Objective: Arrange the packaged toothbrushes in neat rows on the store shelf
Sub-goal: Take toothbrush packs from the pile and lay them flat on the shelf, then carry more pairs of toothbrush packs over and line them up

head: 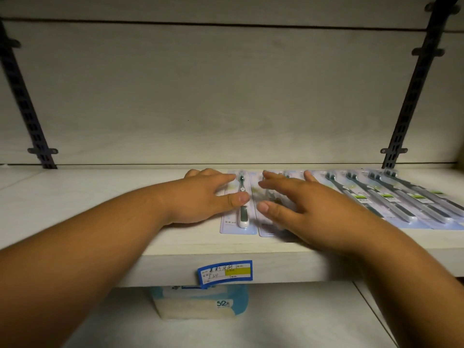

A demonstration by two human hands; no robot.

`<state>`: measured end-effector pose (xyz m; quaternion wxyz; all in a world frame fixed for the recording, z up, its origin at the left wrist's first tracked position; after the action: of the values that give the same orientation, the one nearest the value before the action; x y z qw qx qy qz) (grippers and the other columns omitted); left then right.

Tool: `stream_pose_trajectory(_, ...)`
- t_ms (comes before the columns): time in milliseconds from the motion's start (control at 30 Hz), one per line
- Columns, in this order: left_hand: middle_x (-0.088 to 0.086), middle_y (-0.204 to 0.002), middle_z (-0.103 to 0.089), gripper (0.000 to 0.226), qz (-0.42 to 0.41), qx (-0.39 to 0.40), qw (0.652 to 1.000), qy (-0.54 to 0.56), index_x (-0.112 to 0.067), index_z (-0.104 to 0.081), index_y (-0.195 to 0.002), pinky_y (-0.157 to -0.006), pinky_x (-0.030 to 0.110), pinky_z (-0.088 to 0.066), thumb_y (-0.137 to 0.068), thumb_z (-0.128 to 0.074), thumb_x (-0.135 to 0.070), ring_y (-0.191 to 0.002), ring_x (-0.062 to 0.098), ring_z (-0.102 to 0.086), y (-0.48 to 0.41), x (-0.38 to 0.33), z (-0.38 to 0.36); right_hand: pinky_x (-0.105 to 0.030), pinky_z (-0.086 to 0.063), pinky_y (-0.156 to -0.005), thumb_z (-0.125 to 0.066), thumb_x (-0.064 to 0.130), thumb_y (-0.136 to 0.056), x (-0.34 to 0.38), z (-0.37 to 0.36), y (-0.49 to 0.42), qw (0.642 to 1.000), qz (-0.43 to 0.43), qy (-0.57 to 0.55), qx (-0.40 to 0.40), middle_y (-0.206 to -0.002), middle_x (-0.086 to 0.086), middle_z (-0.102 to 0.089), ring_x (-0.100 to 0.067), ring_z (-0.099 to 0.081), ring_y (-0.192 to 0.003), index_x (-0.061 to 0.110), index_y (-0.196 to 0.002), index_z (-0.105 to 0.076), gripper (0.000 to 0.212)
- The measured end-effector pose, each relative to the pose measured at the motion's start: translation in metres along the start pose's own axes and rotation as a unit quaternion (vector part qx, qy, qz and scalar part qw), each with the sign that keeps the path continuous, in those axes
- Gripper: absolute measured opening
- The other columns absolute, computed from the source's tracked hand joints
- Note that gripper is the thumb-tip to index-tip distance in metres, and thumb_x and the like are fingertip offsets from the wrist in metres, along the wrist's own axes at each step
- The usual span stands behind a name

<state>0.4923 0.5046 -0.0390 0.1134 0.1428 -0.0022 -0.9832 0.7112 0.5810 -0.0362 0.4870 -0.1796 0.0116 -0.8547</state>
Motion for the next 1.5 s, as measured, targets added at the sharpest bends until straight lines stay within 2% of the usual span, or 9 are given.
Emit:
stream_pose_trajectory(133,-0.022,-0.162,-0.021,0.102,-0.056,-0.059,0.993,0.089,-0.049,-0.021,-0.154,-0.120,0.036,-0.026,-0.063,-0.040,-0.092,-0.146,0.004,-0.025,0.015,0.007,0.008,-0.003,0.019,-0.100,-0.027,0.075,-0.085,-0.005,0.000,-0.003,0.998,0.039,-0.021,-0.046,-0.156,0.037,0.001,0.040,0.021,-0.110,0.051,-0.153,-0.027,0.071)
stream_pose_trajectory(233,-0.027,-0.159,-0.027,0.104,-0.066,-0.100,0.985,0.127,-0.056,-0.024,-0.150,-0.117,0.033,-0.030,-0.057,-0.048,-0.098,-0.141,-0.002,-0.031,0.036,0.021,0.017,-0.035,-0.024,-0.123,-0.024,0.091,-0.079,0.001,0.002,-0.005,0.992,0.077,-0.055,-0.085,-0.158,0.038,-0.022,-0.005,-0.016,-0.152,0.060,-0.148,-0.029,0.075)
stream_pose_trajectory(333,-0.030,-0.156,-0.031,0.104,-0.072,-0.124,0.981,0.127,-0.051,-0.027,-0.151,-0.118,0.037,-0.034,-0.061,-0.055,-0.094,-0.142,-0.004,-0.032,0.067,0.047,0.023,-0.020,-0.045,-0.097,-0.032,0.088,-0.077,0.036,-0.001,-0.006,0.982,0.121,-0.099,-0.102,-0.147,0.038,-0.041,-0.015,-0.061,-0.120,0.063,-0.144,-0.033,0.072)
stream_pose_trajectory(600,-0.033,-0.153,-0.033,0.090,-0.011,-0.215,0.969,0.124,-0.052,-0.027,-0.151,-0.116,0.030,-0.034,-0.073,-0.065,-0.075,-0.140,-0.008,-0.033,0.232,0.130,0.064,-0.029,-0.038,-0.113,-0.034,0.091,-0.079,0.187,-0.030,-0.022,0.950,0.271,-0.136,-0.081,-0.151,0.035,-0.040,0.010,-0.039,-0.138,0.055,-0.149,-0.033,0.079)
stream_pose_trajectory(800,-0.032,-0.146,-0.044,0.093,0.101,-0.295,0.934,0.172,-0.047,-0.032,-0.148,-0.114,0.032,-0.039,-0.068,-0.070,-0.075,-0.132,-0.014,-0.041,0.425,0.231,0.083,-0.033,-0.040,-0.111,-0.030,0.097,-0.073,0.362,-0.088,-0.032,0.916,0.354,-0.183,-0.033,-0.152,0.037,-0.036,0.004,-0.040,-0.139,0.062,-0.148,-0.029,0.083)
stream_pose_trajectory(1000,-0.021,-0.148,-0.047,0.097,0.179,-0.356,0.901,0.173,-0.039,-0.034,-0.149,-0.114,0.034,-0.039,-0.066,-0.068,-0.074,-0.135,-0.004,-0.044,0.592,0.301,0.095,-0.006,-0.037,-0.097,-0.047,0.078,-0.079,0.511,-0.149,-0.032,0.854,0.435,-0.286,-0.003,-0.138,0.048,-0.044,0.022,-0.042,-0.128,0.061,-0.139,-0.041,0.063)
stream_pose_trajectory(1233,-0.021,-0.149,-0.047,0.091,0.243,-0.394,0.869,0.175,-0.035,-0.032,-0.153,-0.114,0.031,-0.038,-0.075,-0.067,-0.066,-0.135,-0.005,-0.043,0.705,0.365,0.098,-0.001,-0.040,-0.094,-0.051,0.073,-0.080,0.616,-0.192,-0.053,0.830,0.447,-0.333,0.013,-0.136,0.036,-0.056,0.013,-0.051,-0.126,0.047,-0.141,-0.052,0.066)
stream_pose_trajectory(1400,-0.028,-0.149,-0.043,0.082,0.254,-0.381,0.874,0.163,-0.038,-0.028,-0.155,-0.094,0.004,-0.036,-0.083,-0.065,-0.056,-0.129,-0.018,-0.039,0.717,0.409,0.105,-0.020,-0.045,-0.094,-0.047,0.080,-0.077,0.649,-0.211,-0.086,0.844,0.417,-0.336,0.007,-0.133,0.041,-0.054,0.019,-0.050,-0.122,0.054,-0.137,-0.051,0.066)
stream_pose_trajectory(1500,-0.027,-0.150,-0.043,0.081,0.245,-0.368,0.882,0.162,-0.039,-0.028,-0.154,-0.105,0.016,-0.037,-0.084,-0.065,-0.053,-0.134,-0.012,-0.040,0.697,0.437,0.115,-0.030,-0.045,-0.096,-0.042,0.085,-0.076,0.654,-0.222,-0.110,0.856,0.400,-0.328,-0.011,-0.139,0.036,-0.052,0.011,-0.051,-0.125,0.059,-0.140,-0.046,0.069)
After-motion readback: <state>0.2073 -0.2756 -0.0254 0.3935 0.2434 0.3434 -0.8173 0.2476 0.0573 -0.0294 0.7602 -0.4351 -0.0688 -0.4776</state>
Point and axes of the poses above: each hand's wrist, its own y-axis away from the middle knuckle, its own z-axis out of the back of the hand, x = y × z, the point moved 1 cm from there along -y, towards the middle knuckle
